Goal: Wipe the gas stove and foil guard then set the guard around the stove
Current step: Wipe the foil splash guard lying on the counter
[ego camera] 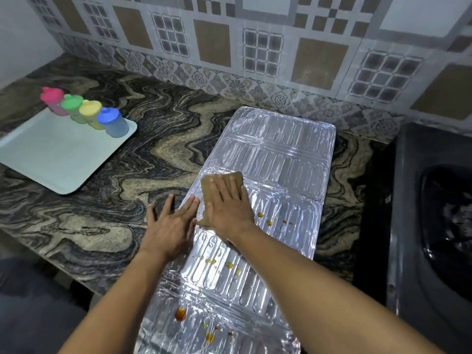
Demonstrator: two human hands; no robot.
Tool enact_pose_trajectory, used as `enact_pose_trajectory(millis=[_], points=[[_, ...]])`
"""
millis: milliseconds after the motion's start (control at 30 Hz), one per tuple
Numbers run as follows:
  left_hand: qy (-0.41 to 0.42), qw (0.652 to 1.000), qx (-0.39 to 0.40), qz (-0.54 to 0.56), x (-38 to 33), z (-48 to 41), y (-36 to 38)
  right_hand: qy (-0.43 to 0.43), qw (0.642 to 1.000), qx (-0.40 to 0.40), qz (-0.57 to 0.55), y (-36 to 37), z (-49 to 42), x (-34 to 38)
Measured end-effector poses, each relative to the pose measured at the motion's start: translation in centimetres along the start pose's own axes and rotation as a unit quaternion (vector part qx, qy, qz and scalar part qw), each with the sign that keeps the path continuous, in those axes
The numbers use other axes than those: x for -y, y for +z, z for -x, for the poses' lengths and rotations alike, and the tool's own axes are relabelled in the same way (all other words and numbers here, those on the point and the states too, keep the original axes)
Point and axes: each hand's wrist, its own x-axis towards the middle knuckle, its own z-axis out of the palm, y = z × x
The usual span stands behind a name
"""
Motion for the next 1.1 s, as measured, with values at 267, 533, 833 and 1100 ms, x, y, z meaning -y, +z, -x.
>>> enact_pose_trajectory(millis=[267,533,833,1100], points=[[-0.019,1.0,0.006,0.013,-0.5,0.4,0.1,0.017,1.0,0.023,-0.002,-0.2,1.6,-2.2],[-0.024,0.999,0.019,0.011,-0.7,0.6,0.0,0.044,0.998,0.048,-0.002,-1.2,4.5,-5.2],[-0.03,0.999,0.031,0.001,-0.9,0.7,-0.3,0.106,0.989,0.103,0.002,-3.0,8.1,-8.7],[-0.043,0.998,0.039,0.002,-1.6,0.9,-0.9,0.191,0.975,0.115,0.015,-3.6,8.6,-10.2]])
